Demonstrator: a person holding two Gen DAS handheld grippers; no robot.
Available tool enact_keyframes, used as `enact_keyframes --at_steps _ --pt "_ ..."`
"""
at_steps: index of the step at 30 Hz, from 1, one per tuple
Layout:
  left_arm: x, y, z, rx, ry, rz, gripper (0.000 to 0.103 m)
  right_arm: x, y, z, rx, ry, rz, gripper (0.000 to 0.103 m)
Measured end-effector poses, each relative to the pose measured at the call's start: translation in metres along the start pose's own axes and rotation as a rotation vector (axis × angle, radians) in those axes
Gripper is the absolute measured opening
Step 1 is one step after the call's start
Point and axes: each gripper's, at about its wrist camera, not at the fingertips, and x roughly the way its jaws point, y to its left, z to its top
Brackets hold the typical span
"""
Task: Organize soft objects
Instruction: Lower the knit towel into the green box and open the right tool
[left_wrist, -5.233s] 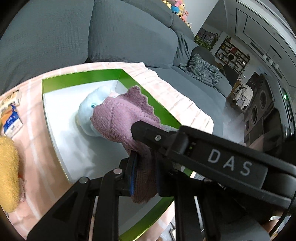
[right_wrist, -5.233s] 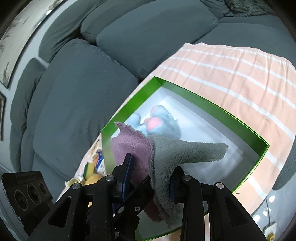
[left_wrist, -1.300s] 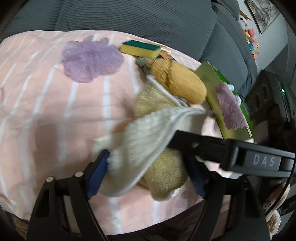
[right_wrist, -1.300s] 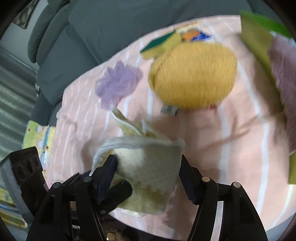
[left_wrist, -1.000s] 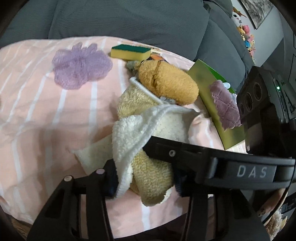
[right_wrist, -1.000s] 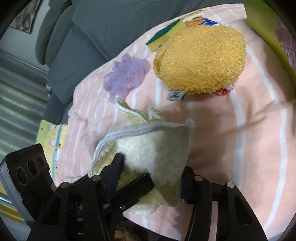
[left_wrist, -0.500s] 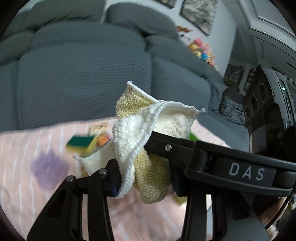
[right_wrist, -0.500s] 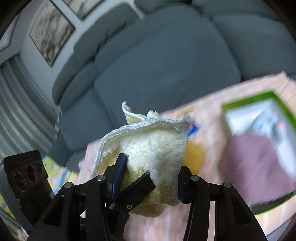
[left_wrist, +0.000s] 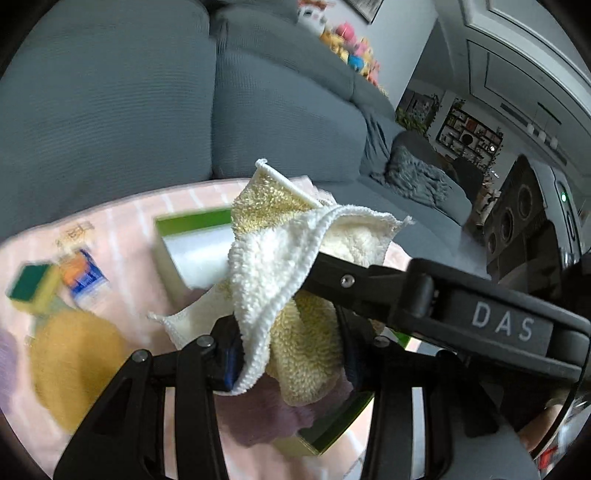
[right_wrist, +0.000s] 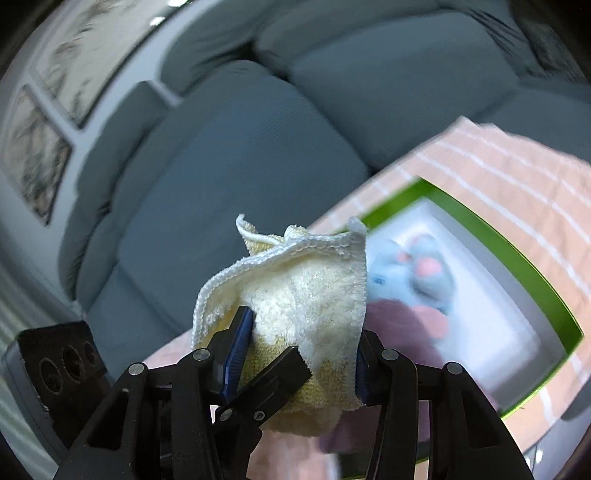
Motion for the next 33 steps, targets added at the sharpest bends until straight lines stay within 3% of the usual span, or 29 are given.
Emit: enact_keyframes --at_steps 11,15,27,33 --pt "0.062 -0.009 -0.014 -0.108 0.18 -0.091 0.042 0.01 -0.067 0.007 0.128 0.057 -0.161 0.051" --pt "0.061 -0.02 -0.013 -0.064 0.187 -0.055 0.042 0.012 -0.078 0.009 0.15 0.067 -0.18 0.051" --pt "0.088 -0.047 -0.003 0.023 0.265 -0.043 0.042 -0.011 -0.088 0.011 0.18 -0.008 -0.244 0.051" --pt "0.11 -0.038 -0.009 -0.061 0.317 -0.12 0.042 -0.011 -0.103 0.012 0.214 0.004 -0.287 0.051"
